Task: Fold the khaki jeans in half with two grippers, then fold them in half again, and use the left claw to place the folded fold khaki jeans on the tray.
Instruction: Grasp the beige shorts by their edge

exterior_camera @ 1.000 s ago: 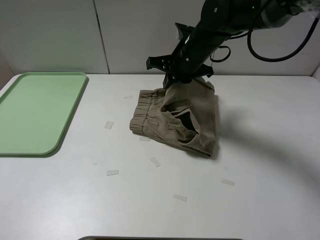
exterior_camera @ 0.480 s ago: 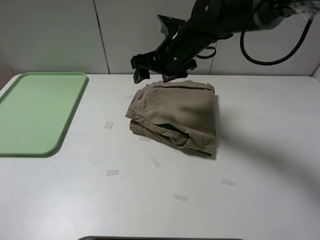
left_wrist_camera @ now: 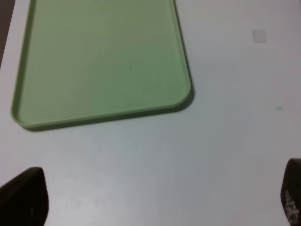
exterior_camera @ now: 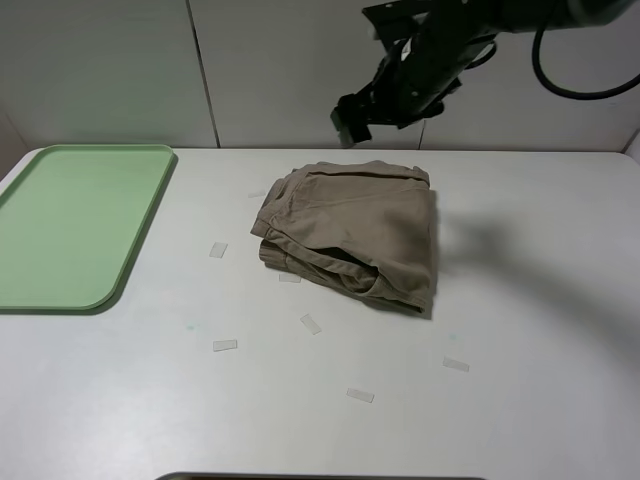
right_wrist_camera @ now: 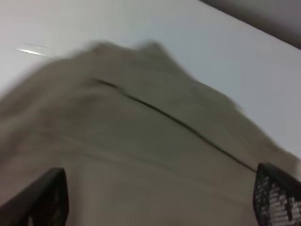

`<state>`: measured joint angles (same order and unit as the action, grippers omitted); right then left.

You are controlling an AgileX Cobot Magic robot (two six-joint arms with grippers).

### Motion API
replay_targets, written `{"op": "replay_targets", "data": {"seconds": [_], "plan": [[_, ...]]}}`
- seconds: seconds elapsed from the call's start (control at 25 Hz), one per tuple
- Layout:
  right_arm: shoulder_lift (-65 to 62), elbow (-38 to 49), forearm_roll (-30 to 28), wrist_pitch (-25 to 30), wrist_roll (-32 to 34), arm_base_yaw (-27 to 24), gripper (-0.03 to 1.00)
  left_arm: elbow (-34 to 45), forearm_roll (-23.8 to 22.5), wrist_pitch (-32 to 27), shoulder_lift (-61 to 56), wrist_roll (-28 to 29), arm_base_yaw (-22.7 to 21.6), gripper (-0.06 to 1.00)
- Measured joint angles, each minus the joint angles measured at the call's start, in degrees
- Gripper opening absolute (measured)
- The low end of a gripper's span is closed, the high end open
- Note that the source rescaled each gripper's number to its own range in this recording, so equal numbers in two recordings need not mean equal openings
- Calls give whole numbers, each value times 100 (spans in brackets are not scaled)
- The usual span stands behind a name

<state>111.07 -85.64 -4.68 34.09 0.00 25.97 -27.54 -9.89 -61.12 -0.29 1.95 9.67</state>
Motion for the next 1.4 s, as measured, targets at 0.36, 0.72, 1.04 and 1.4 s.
{"op": "replay_targets", "data": {"seconds": [0.36, 0.72, 1.04, 1.4], "plan": [[-1088, 634, -685, 867, 582, -1050, 98, 0, 0, 20, 0, 0, 0, 100], [-3739, 2486, -508, 358, 358, -2256, 100, 0, 0, 20, 0, 0, 0, 100], [-6522, 3547, -90, 590, -157, -3090, 100, 0, 0, 20, 0, 0, 0, 99], [-9023, 4031, 544, 1503, -163, -3090, 100, 0, 0, 20, 0, 0, 0, 99]]}}
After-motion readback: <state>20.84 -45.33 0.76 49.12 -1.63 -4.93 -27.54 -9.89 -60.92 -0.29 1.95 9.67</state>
